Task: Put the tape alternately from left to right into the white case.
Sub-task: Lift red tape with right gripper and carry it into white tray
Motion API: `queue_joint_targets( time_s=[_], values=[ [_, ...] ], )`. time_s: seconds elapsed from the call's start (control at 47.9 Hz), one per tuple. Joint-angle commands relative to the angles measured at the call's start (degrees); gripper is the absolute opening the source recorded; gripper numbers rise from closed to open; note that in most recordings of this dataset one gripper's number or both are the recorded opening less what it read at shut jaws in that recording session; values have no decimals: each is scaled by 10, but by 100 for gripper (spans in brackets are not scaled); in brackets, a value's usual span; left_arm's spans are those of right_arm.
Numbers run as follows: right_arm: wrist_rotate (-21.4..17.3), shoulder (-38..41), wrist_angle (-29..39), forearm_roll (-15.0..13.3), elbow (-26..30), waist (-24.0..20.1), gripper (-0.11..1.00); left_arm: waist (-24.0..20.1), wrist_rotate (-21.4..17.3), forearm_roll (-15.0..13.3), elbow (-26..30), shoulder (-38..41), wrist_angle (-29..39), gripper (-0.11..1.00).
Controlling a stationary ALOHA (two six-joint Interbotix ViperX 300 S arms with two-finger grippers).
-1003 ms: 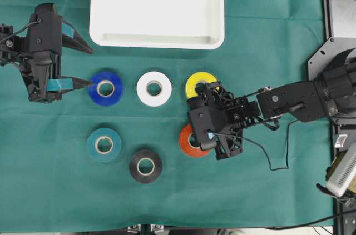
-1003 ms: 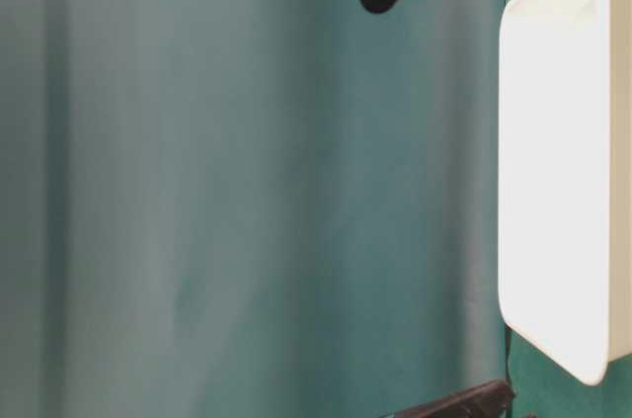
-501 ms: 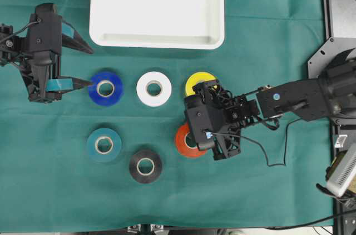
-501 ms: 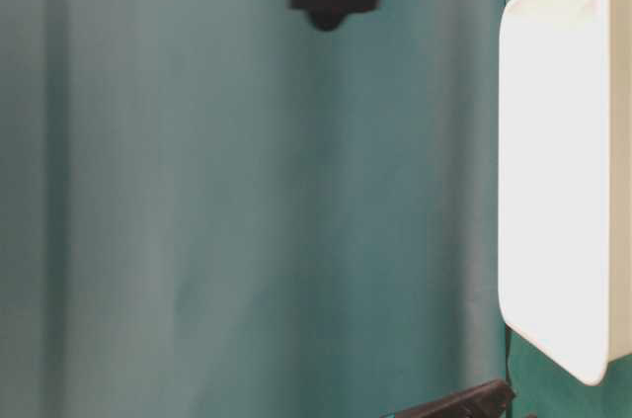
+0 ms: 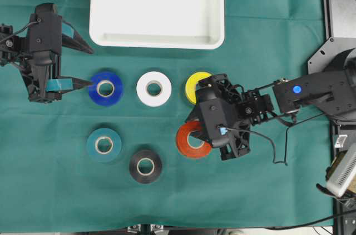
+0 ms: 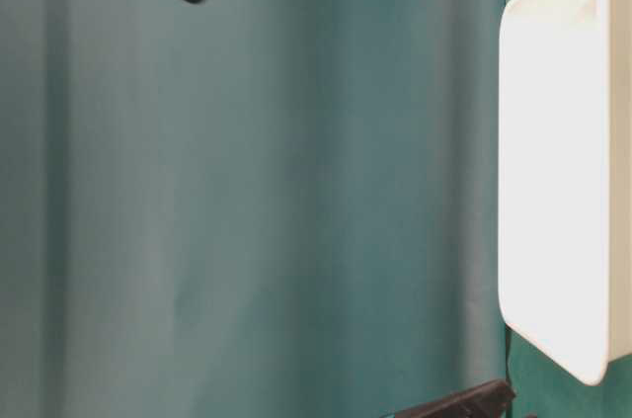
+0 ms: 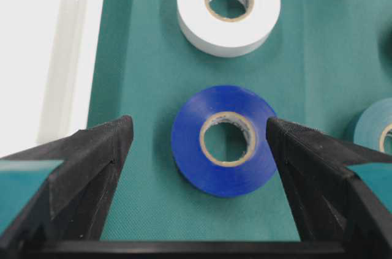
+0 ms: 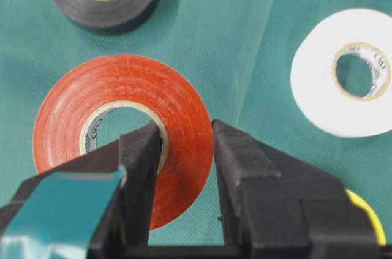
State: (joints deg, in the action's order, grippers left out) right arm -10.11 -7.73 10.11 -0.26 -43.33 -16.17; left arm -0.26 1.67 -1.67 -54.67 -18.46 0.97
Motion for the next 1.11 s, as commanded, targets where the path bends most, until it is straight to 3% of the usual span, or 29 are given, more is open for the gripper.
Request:
queue_joint_targets(
  time_s=[0.0, 0.146, 0.397, 0.773, 1.086],
  values=[
    [-1, -53, -3, -1, 14, 4, 25, 0, -1, -1, 10, -4, -2, 54],
    [-1, -53, -3, -1, 13, 19, 25, -1, -1, -1, 10, -4, -2, 54],
    [-1, -55, 4, -3, 10, 86, 25, 0, -1, -1, 11, -4, -2, 54],
    [0, -58, 8, -59, 13, 215, 25, 0, -1, -1, 9, -4, -2, 53],
    [1, -58, 5, -68, 6, 300, 25, 0, -1, -1, 11, -4, -3, 53]
  ],
)
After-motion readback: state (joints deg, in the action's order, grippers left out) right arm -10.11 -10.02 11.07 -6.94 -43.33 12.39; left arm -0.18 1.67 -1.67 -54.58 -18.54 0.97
